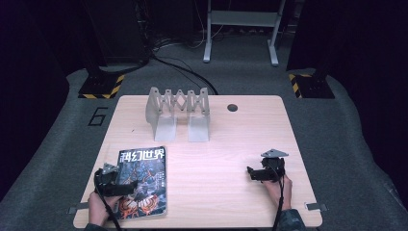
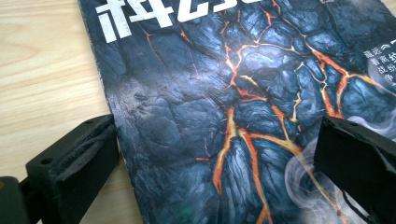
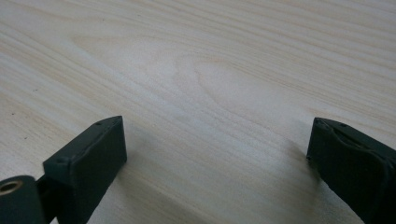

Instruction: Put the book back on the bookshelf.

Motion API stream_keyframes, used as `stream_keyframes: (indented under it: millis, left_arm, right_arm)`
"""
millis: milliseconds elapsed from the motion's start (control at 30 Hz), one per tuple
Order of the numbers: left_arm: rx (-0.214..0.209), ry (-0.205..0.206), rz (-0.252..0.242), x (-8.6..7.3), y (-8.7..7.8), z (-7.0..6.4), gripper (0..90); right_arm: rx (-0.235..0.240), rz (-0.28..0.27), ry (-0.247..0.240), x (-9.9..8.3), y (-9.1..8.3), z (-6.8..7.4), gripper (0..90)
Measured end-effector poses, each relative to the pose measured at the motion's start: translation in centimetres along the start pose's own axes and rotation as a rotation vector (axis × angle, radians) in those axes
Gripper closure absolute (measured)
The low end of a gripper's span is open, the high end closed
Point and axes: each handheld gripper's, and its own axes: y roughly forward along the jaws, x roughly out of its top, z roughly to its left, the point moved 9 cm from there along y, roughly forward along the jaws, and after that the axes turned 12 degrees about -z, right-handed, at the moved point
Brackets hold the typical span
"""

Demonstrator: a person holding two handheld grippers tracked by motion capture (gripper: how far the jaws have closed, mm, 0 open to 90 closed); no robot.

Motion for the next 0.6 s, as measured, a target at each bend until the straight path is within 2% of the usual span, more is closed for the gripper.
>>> stream_keyframes:
  millis: [67,100,167,233,600]
  left_arm:
    - [-0.009,0.006,0.005,0.1,0.2,-0.7,0.0]
    - [-0.006,0.006,-0.013,0.2,0.4,-0.9,0.0]
    - [-0.009,0.010,-0.017,0.2,0.5,-1.2,0.0]
    - [-0.025,0.017,-0.007,0.4,0.8,-2.1,0.0]
    - [-0.054,0.041,0.002,1.0,2.1,-4.8,0.0]
  right_arm:
    - [0.001,-0.001,-0.002,0.0,0.0,0.0,4.3]
    - [0.001,-0.001,-0.006,0.0,0.0,0.0,4.4]
    - [0.000,-0.001,-0.004,0.0,0.0,0.0,4.5]
    - [-0.008,-0.002,0.019,0.0,0.0,0.2,5.3]
    - [-0.008,-0.009,0.018,0.1,0.0,0.2,5.3]
